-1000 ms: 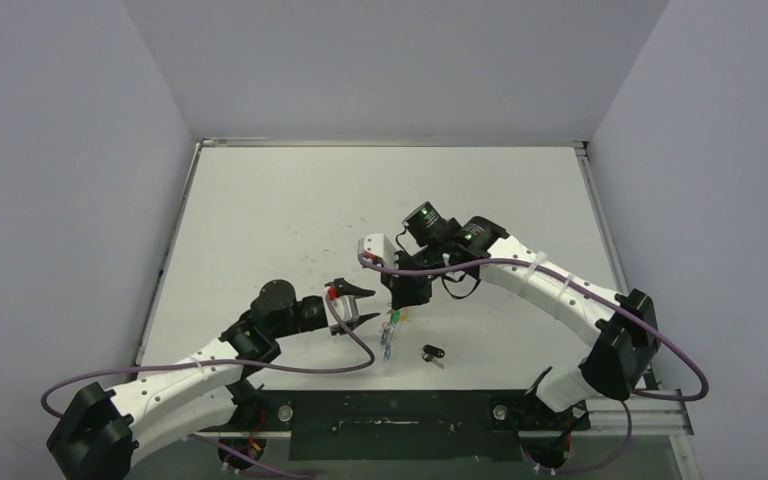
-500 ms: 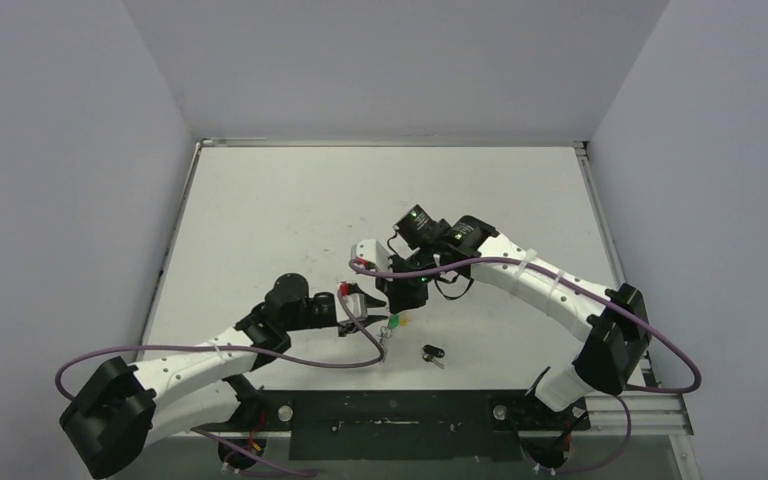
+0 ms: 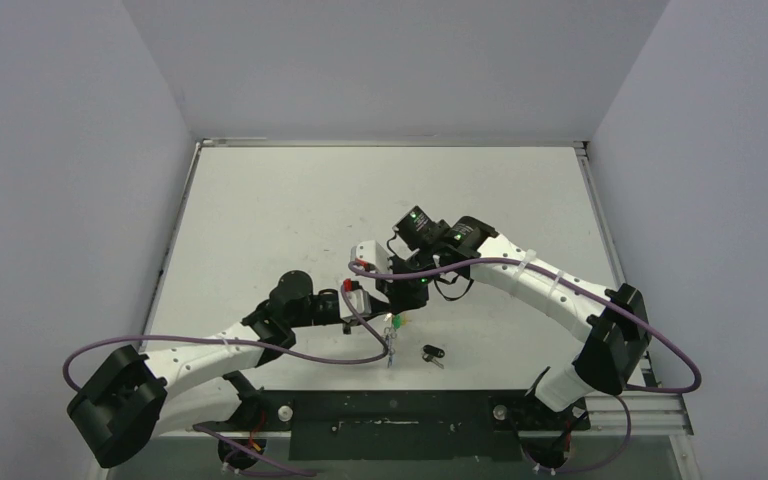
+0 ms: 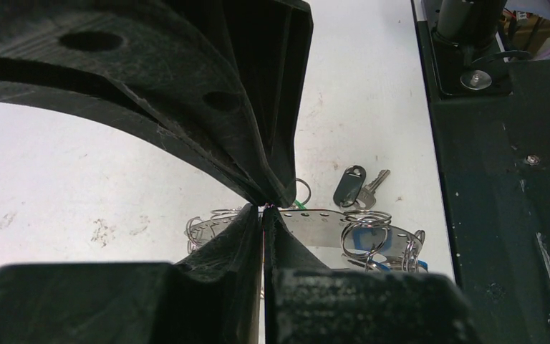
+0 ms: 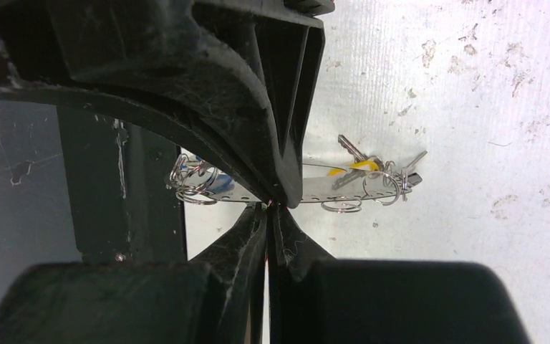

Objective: Put the keys on the keyring

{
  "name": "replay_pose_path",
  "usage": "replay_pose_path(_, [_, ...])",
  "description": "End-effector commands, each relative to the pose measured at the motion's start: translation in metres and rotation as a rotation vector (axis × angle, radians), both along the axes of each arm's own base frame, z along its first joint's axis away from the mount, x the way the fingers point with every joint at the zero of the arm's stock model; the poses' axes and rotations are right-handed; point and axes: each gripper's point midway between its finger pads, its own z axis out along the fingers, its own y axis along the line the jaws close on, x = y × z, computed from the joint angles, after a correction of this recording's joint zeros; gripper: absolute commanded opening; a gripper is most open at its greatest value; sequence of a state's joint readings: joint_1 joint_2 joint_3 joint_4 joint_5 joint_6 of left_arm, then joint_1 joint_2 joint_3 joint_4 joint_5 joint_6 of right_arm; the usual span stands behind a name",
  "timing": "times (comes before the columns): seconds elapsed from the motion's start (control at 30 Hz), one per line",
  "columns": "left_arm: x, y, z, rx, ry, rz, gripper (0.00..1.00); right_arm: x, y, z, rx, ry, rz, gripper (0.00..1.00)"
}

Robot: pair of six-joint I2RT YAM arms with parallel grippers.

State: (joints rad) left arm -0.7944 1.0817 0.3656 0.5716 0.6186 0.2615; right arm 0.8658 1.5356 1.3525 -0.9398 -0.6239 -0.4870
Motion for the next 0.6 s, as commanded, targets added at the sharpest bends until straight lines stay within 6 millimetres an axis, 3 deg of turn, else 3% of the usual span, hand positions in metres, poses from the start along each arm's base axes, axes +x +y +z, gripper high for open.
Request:
replay_pose_path(0.0, [0.001,-0.01,0.028,-0.07,-0.05,-0.029,0.0,0.007,0.012,0.016,0.052,-0.048,0.014,0.0])
replay_pose_path(0.17, [0.003,-0.008,0.028,-0.076,-0.048,-0.008,0.0,0.014,0.012,0.014,0.043,-0.07,-0.022,0.0])
replay_pose_path(0.4, [0.012,0.002,0.03,-0.12,-0.048,0.092,0.0,0.038,0.014,0.028,0.136,-0.09,-0.17,0.42])
replay_pose_path(0.57, [0.014,0.008,0.038,-0.197,-0.067,0.14,0.0,0.051,0.005,0.041,0.271,-0.071,-0.246,0.49])
